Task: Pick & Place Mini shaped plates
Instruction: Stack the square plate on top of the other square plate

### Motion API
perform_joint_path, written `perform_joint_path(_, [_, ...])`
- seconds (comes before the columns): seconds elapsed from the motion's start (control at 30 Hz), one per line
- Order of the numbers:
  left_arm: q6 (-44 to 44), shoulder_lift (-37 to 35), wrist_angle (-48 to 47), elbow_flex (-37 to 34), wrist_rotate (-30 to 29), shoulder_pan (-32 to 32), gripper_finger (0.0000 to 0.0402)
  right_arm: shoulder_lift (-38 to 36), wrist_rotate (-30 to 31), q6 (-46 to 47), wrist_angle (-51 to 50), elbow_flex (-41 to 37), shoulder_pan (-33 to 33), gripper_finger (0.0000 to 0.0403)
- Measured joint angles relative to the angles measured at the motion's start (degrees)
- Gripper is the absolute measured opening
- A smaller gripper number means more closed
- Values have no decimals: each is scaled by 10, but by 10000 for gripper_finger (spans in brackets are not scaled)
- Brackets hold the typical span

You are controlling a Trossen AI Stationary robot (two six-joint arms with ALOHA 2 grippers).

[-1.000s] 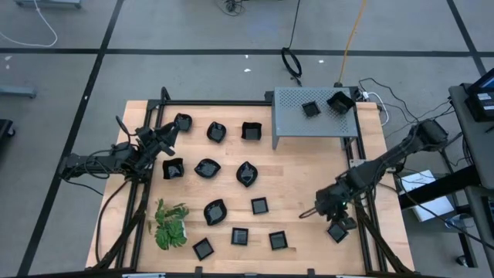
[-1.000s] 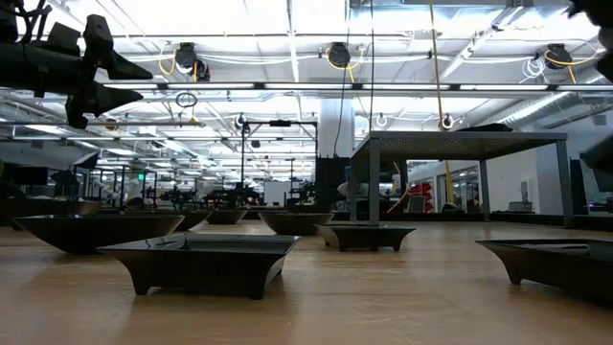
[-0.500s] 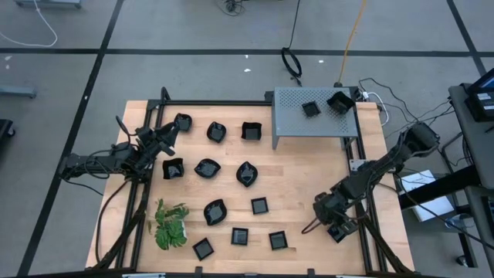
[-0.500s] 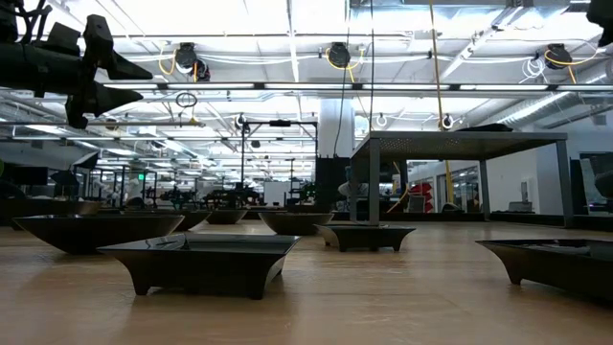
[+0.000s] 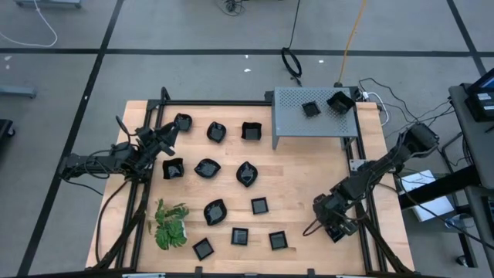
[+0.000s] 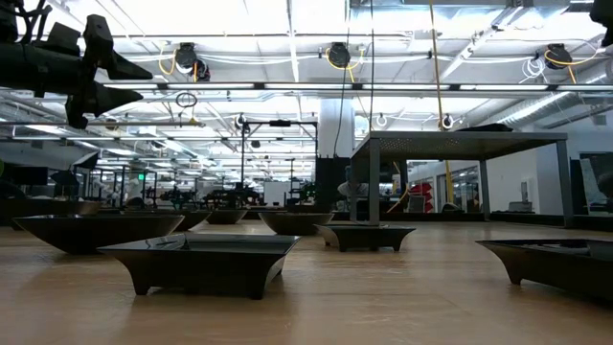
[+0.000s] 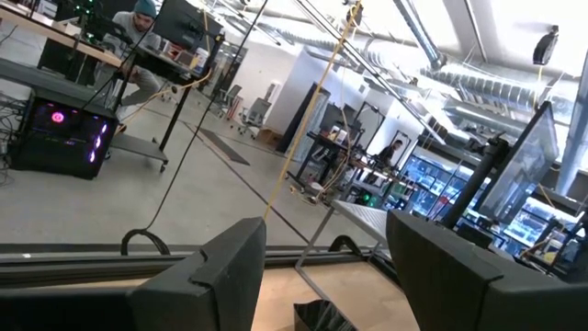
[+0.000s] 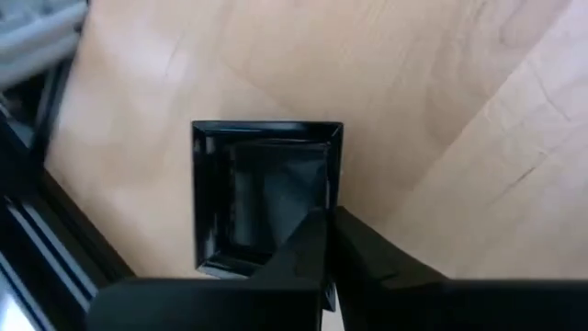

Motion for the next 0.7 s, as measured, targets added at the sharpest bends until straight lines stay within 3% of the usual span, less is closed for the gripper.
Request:
perform_joint_path(0.23, [0, 0, 0, 0, 0, 0, 230, -100, 1, 143, 101, 0, -19, 1])
perform_joint_path(0.43, [0, 0, 0, 0, 0, 0, 230, -167, 142, 208, 152, 0, -63, 1])
perform_joint_path(0.57, [0, 0, 0, 0, 0, 0, 230, -185, 243, 195, 202, 0, -113, 1])
perform_joint_path(0.7, [0, 0, 0, 0, 0, 0, 230, -193, 295, 159, 238, 1, -177, 0])
